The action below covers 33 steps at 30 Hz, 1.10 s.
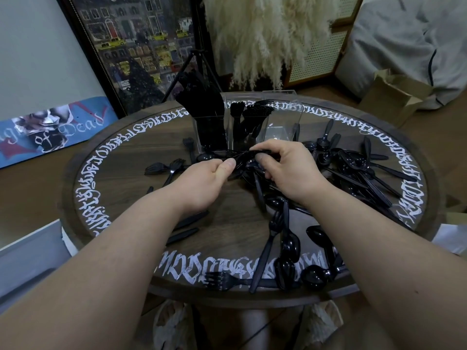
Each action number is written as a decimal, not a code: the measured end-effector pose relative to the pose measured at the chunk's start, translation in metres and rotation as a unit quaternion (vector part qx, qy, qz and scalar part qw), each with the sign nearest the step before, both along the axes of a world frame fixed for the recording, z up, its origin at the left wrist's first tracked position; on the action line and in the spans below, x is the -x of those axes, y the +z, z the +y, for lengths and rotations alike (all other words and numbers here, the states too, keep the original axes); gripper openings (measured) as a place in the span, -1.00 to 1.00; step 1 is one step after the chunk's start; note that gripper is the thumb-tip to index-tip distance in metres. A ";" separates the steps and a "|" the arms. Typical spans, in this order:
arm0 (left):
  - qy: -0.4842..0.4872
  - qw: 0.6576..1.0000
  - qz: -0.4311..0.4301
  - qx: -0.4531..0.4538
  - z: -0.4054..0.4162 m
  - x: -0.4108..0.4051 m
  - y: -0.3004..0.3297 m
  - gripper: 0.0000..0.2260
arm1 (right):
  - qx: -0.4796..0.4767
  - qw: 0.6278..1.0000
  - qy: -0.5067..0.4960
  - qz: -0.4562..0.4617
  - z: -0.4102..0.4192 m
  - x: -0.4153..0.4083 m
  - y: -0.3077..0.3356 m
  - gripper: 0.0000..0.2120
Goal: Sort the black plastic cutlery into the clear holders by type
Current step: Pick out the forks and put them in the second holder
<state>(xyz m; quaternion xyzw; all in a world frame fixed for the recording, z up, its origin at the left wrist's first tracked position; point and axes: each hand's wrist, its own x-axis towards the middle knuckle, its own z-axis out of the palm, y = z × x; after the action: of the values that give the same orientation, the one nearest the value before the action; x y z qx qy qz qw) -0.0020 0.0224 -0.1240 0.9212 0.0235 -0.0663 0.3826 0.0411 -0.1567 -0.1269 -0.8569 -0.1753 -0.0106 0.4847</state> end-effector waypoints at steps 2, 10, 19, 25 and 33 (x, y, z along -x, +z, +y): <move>0.013 1.000 -0.015 -0.016 0.001 -0.002 0.000 -0.61 | -0.001 1.000 -0.004 -0.001 0.000 0.000 0.001 -0.84; 0.040 0.996 -0.067 -0.039 0.005 -0.002 -0.005 -0.79 | 0.116 0.993 -0.009 0.021 0.000 0.000 0.001 -0.86; 0.074 0.990 -0.105 -0.057 0.006 -0.003 0.001 -0.80 | 0.181 0.983 0.012 0.014 0.002 0.001 0.005 -0.82; 0.037 0.994 -0.095 -0.048 0.001 -0.001 0.007 -0.72 | 0.184 0.983 -0.009 0.018 -0.002 -0.001 0.004 -0.80; -0.015 0.997 -0.052 -0.060 0.001 0.000 0.001 -0.63 | 0.168 0.985 0.036 -0.026 0.003 0.006 0.009 -0.84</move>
<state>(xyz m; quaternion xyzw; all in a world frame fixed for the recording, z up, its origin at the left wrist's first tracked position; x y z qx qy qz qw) -0.0018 0.0233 -0.1227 0.9451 -0.0059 -0.0228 0.3260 0.0353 -0.1536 -0.1175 -0.9188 -0.2176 0.0147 0.3289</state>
